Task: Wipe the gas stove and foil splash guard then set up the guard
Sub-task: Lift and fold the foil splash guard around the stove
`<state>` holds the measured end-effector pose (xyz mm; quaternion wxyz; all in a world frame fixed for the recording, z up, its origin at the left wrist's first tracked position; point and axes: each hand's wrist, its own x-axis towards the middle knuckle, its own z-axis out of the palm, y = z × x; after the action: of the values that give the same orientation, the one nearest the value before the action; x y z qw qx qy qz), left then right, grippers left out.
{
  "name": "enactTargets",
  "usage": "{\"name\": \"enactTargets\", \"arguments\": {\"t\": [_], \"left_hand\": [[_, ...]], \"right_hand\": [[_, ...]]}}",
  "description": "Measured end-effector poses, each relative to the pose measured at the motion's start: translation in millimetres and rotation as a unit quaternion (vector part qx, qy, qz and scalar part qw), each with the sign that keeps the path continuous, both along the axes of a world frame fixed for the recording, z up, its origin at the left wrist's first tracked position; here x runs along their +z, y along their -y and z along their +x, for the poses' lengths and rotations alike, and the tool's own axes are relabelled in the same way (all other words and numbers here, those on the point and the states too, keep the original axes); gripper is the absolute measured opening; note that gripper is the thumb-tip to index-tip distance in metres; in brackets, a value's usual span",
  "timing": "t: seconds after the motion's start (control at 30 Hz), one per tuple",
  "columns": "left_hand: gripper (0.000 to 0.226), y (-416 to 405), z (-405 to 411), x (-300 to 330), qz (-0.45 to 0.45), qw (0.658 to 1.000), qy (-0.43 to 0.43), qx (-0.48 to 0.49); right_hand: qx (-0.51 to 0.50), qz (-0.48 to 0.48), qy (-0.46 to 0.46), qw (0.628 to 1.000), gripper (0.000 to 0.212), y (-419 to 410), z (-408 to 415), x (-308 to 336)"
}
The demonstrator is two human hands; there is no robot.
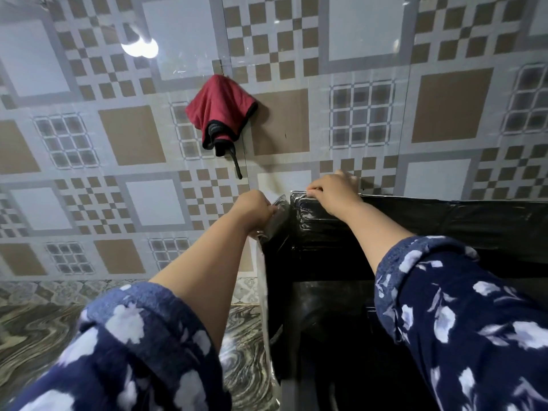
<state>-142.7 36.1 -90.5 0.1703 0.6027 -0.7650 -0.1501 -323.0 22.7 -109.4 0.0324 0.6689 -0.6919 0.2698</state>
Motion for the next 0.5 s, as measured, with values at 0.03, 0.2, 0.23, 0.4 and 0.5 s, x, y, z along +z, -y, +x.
{"name": "enactTargets", "arguments": {"t": [0.03, 0.2, 0.23, 0.4, 0.5], "left_hand": [[0.038, 0.3, -2.6, -1.6, 0.020, 1.000, -0.020, -0.001], [0.045, 2.1, -8.6, -11.7, 0.023, 1.000, -0.007, -0.004], [0.048, 2.1, -7.9, -12.5, 0.020, 1.000, -0.010, -0.006], [0.023, -1.8, 1.8, -6.5, 0.079, 0.994, -0.077, -0.010], [0.022, -4.1, 12.3, -2.9, 0.088, 0.996, 0.014, -0.010]], "right_hand": [[-0.003, 0.005, -0.017, 1.000, 0.025, -0.4, -1.2, 0.0], [-0.017, -0.031, -0.054, 0.998, 0.020, -0.6, -1.2, -13.0], [-0.016, -0.045, -0.043, 0.998, 0.018, 1.5, -2.3, -16.3], [0.004, -0.100, 0.075, 0.992, 0.011, 2.6, -5.0, -24.8], [-0.002, -0.107, 0.055, 0.993, 0.018, -2.3, -1.0, -27.6]]}}
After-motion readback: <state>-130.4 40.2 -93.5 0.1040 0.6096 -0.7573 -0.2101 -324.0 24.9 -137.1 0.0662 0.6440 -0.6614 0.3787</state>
